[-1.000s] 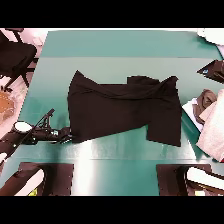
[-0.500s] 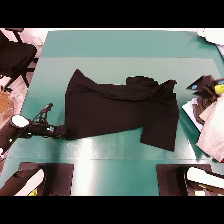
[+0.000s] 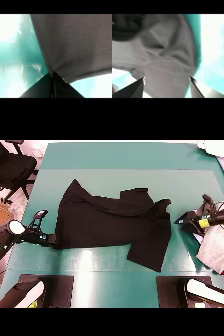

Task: Fold the shirts.

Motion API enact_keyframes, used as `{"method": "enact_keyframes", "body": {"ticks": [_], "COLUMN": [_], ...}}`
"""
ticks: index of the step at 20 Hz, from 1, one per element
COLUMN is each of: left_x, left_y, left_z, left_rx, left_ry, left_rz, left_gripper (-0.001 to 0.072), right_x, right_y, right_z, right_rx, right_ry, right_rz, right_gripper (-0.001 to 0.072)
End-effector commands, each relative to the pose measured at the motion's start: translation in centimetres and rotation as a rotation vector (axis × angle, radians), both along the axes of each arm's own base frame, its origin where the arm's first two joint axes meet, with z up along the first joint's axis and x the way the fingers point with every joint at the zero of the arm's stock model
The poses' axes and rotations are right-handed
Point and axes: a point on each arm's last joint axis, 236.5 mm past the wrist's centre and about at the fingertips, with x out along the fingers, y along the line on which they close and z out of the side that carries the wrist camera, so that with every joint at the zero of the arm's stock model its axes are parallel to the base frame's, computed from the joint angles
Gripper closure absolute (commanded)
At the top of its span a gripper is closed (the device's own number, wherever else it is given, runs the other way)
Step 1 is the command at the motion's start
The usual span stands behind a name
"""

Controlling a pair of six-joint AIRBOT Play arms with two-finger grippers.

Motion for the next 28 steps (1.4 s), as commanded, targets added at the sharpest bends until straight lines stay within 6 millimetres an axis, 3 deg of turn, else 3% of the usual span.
{"method": "enact_keyframes", "body": {"ticks": [1, 4, 10, 18, 22, 26, 28], "left_x": [0.1, -0.3, -0.2, -0.3, -0.3, -0.3, -0.2], "left_y": [0.4, 0.3, -0.1, -0.2, -0.2, -0.5, -0.6], "left_z": [0.1, 0.1, 0.2, 0.2, 0.2, 0.2, 0.3], "left_rx": [0.016, 0.011, -0.007, -0.01, -0.011, -0.023, -0.031], "left_ry": [-0.001, 0.012, 0.013, 0.015, 0.016, 0.015, 0.014], "left_rz": [-0.001, -0.004, 0.002, 0.002, 0.002, 0.006, 0.009], "left_gripper": [0.0683, 0.0683, 0.0683, 0.0683, 0.0683, 0.0683, 0.0683], "right_x": [-1.8, -1.3, 0.3, -0.3, -0.5, -0.2, -0.4], "right_y": [-1.2, -1.6, 1.0, 1.3, 2.9, 4.8, 5.3], "right_z": [-3.1, -4.0, -5.2, -7.4, -7.7, -7.8, -7.7], "right_rx": [-0.097, -0.118, 0.059, 0.097, 0.104, 0.091, 0.094], "right_ry": [0.029, 0.01, 0.005, 0.078, 0.086, 0.072, 0.075], "right_rz": [0.001, -0.015, -0.018, -0.015, 0.041, 0.094, 0.111], "right_gripper": [0.0087, 0.0088, 0.0096, 0.0097, 0.01, 0.0255, 0.0472]}}
